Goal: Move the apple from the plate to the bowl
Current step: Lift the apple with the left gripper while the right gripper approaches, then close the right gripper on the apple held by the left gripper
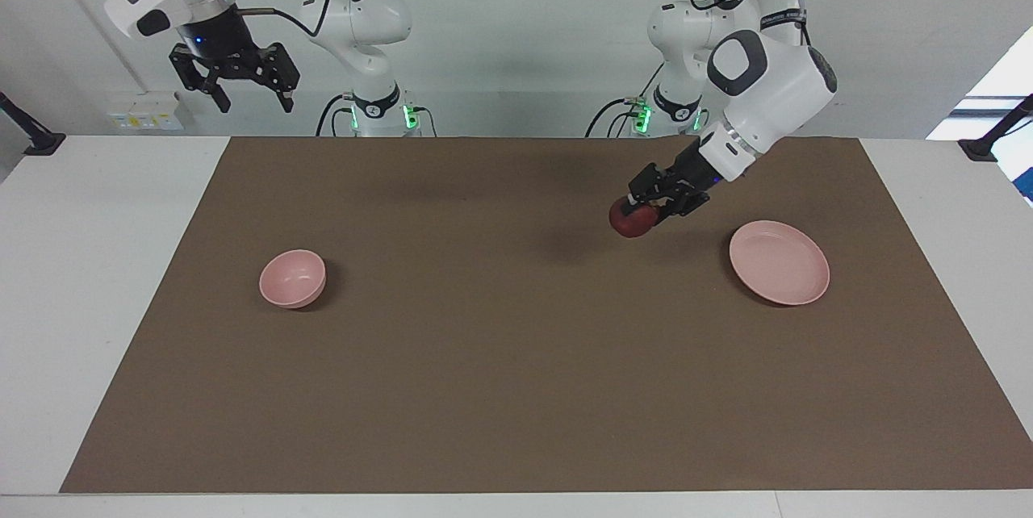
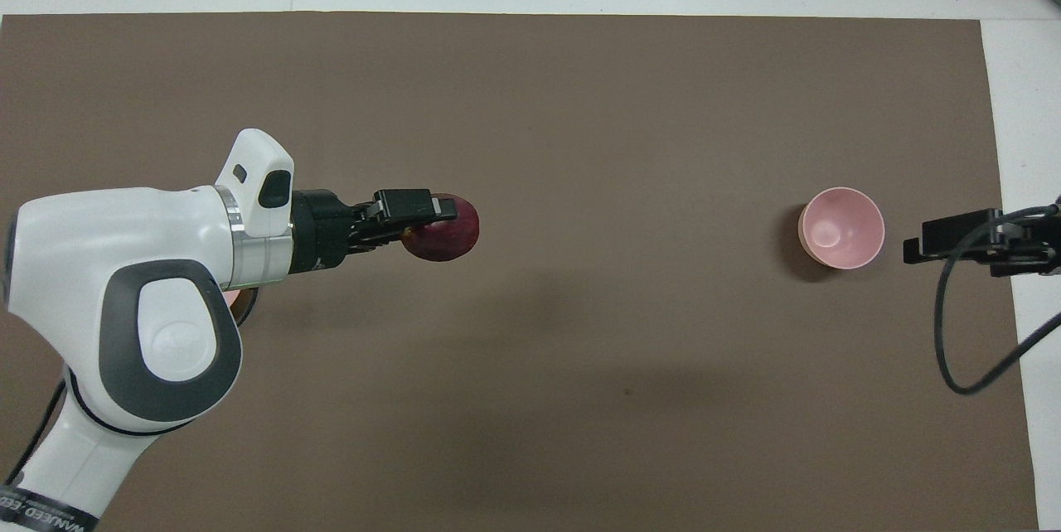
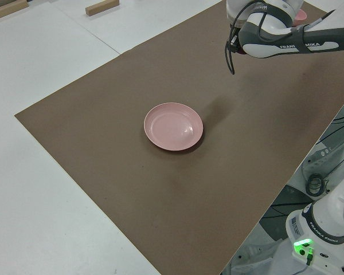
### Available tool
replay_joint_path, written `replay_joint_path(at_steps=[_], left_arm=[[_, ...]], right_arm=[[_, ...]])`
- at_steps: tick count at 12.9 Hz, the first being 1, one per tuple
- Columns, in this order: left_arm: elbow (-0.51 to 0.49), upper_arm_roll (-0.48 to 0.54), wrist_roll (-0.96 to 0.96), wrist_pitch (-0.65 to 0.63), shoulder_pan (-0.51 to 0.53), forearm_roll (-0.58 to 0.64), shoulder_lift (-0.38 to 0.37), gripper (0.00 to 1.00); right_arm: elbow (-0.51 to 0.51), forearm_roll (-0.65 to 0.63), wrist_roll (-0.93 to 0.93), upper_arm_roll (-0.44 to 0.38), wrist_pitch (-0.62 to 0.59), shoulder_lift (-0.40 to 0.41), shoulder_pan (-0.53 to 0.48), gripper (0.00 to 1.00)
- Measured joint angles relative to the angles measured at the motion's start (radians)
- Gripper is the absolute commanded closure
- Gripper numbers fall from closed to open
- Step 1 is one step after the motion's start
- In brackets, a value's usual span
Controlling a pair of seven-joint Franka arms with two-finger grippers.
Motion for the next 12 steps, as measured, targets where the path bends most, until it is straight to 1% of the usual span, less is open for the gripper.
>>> replay_joint_path(at_steps=[3,6,7,10,12], left_arm=[[0.002,-0.124,-0.003,0.156,-0.001,-0.140,0.001,1.00],[0.012,-0.230,-0.004,0.298,-0.002,-0.273,0.002,1.00],[0.022,-0.261,-0.004,0.349,-0.002,-0.300,0.004,1.00],[0.053,-0.376,-0.012,0.571,-0.002,-0.360,0.024,1.00],[0.067,-0.410,-0.017,0.613,-0.003,-0.368,0.038,1.00]], right_arm=[[-0.036,0.128,0.121,0.000,0.022,0.025,-0.003,0.00],[-0.043,0.282,0.298,0.000,0.036,0.080,-0.002,0.00],[-0.044,0.325,0.358,0.001,0.056,0.100,0.000,0.00],[-0.044,0.473,0.522,0.004,0.067,0.148,0.001,0.00],[-0.044,0.560,0.621,0.007,0.067,0.172,0.002,0.00]])
